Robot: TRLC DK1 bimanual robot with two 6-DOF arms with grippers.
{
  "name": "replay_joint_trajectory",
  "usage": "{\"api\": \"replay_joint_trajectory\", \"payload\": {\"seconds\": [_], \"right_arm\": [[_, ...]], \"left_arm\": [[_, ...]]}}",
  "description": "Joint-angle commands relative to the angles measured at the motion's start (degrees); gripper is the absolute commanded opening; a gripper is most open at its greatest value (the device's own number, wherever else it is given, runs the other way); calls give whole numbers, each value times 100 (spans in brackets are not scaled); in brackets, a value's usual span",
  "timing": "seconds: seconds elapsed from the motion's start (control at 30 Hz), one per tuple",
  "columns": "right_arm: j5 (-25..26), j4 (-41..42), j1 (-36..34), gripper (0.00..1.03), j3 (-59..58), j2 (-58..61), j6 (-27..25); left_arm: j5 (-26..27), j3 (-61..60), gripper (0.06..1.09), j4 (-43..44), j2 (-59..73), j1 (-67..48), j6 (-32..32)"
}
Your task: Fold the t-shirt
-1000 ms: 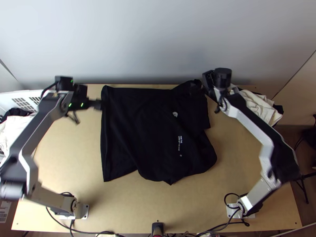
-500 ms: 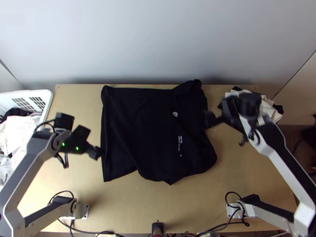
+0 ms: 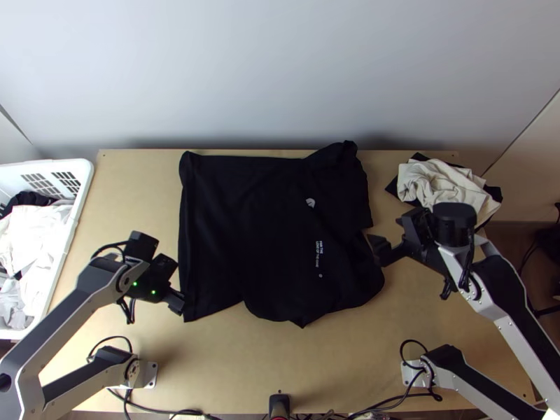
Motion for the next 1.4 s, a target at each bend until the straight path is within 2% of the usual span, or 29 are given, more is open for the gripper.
{"api": "replay_joint_trajectory", "payload": {"seconds": [0.0,0.07,0.13,0.2,0.3,0.37,0.47,0.67,0.9,1.3,1.37], "right_arm": [[-74,-303,142,99,-135,-209,56],[-74,-373,177,99,-135,-227,64],[-83,-443,212,99,-170,-244,64],[-83,-549,291,99,-249,-244,47],[-118,-830,493,99,-433,-244,-146],[-127,-979,590,99,-618,-235,-270],[-171,-1252,775,99,-934,-253,-428],[-179,-1401,986,99,-1506,-420,-683],[-179,-1428,1153,99,-1594,-279,-788],[-179,-628,1258,99,-1699,547,-938],[-179,-347,1267,93,-1699,793,-946]], "left_arm": [[-54,-353,92,360,55,-294,-301],[-54,-406,88,430,134,-408,-353],[-54,-432,78,492,248,-513,-388],[-2,-468,60,562,397,-557,-388],[104,-459,26,633,573,-566,-353],[139,-459,21,650,573,-566,-344],[148,-406,9,694,406,-557,-318],[139,-90,9,624,90,-241,-353],[139,657,9,149,-244,163,-327],[148,1018,9,-176,-561,761,-213],[165,1088,9,-238,-596,849,-195]]}}
